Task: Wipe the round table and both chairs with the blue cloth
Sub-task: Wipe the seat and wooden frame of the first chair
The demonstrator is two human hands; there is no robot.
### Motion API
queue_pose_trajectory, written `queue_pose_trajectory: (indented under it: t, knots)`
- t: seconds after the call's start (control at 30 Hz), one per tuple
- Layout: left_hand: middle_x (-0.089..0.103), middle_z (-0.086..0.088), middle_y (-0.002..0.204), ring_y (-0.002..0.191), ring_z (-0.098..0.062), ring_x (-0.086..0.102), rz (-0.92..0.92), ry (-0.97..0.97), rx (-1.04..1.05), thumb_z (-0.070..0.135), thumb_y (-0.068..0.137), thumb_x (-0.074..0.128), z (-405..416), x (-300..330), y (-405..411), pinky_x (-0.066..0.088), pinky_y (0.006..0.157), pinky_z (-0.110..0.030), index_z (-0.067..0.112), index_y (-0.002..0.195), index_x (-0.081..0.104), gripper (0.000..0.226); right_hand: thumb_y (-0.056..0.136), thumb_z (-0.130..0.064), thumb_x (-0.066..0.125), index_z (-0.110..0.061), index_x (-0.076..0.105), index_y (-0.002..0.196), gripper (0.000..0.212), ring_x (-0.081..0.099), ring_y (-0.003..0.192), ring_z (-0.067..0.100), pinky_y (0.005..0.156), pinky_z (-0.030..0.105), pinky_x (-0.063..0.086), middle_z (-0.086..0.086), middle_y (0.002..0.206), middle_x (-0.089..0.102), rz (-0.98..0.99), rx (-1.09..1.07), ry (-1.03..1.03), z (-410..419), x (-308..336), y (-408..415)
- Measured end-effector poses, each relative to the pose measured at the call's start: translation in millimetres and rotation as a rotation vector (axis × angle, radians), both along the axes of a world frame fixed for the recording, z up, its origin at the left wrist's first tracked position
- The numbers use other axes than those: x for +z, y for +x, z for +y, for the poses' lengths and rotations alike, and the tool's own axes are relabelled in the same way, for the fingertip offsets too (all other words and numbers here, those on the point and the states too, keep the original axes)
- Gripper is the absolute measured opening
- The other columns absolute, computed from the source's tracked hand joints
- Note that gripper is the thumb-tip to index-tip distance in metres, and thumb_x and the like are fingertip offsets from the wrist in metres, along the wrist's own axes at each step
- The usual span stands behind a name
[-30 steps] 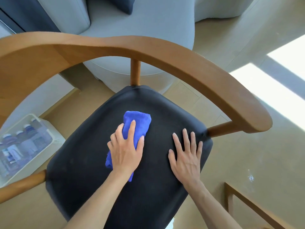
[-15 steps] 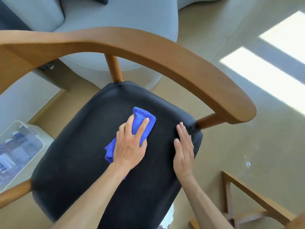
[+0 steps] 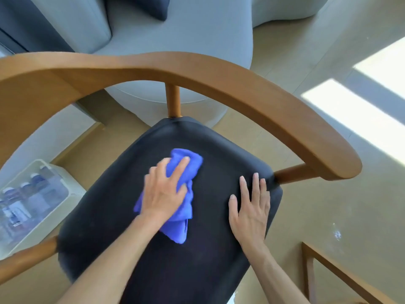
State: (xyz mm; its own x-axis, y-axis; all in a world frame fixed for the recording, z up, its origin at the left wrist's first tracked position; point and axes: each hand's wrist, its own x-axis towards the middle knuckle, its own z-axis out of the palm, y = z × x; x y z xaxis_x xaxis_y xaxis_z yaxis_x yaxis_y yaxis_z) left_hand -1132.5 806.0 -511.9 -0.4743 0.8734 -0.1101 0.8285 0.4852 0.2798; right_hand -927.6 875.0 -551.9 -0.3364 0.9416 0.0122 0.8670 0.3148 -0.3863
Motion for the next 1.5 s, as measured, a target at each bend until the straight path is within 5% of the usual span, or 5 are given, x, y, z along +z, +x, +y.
queue_pose_trajectory:
  t: [0.23,0.5,0.83,1.23,1.5]
  knots:
    - [0.05,-0.028,0.12,0.105,-0.049,0.046,0.01,-0.017,0.522,0.008,0.086,0.06,-98,6,-112,0.04,0.092,-0.056,0.013,0.137,0.047,0.053,0.094,-0.032,0.03,-0.02,0.039,0.147,0.055,0.01,0.147,0.038,0.117,0.055,0.009,0.015,0.159,0.019,-0.242,0.06,0.019,-6,-2,-11]
    - [0.045,-0.005,0.14,0.125,-0.026,0.041,-0.284,0.232,0.574,0.03,0.087,0.06,-37,11,-46,0.034,0.105,-0.038,0.019,0.143,0.031,0.064,0.091,-0.034,0.027,-0.019,0.041,0.145,0.058,0.012,0.146,0.039,0.116,0.056,0.011,0.016,0.158,0.02,-0.243,0.03,-0.015,-7,-2,-13]
    - [0.018,0.005,0.154,0.122,-0.022,0.03,-0.235,0.065,0.061,0.064,0.075,0.042,-28,0,-35,0.029,0.101,-0.036,0.047,0.143,0.022,0.072,0.09,-0.034,0.03,-0.02,0.044,0.144,0.057,0.014,0.146,0.038,0.117,0.054,0.009,0.014,0.158,0.021,-0.227,0.019,0.02,-6,-3,-13]
    - [0.043,-0.009,0.126,0.102,-0.03,0.05,-0.256,0.232,0.296,0.009,0.08,0.062,14,-4,-7,0.048,0.068,-0.039,0.035,0.135,0.044,0.063,0.089,-0.033,0.032,-0.022,0.045,0.143,0.057,0.013,0.147,0.037,0.117,0.052,0.006,0.013,0.158,0.021,-0.252,0.017,0.008,-5,-3,-15]
    - [0.058,-0.016,0.111,0.075,-0.032,0.053,-0.013,0.086,-0.218,0.02,0.06,0.077,144,-11,52,0.043,0.056,-0.034,0.029,0.125,0.058,0.069,0.088,-0.032,0.037,-0.021,0.045,0.143,0.056,0.015,0.146,0.037,0.117,0.053,0.01,0.015,0.157,0.025,-0.177,0.022,0.057,-5,-10,-13]
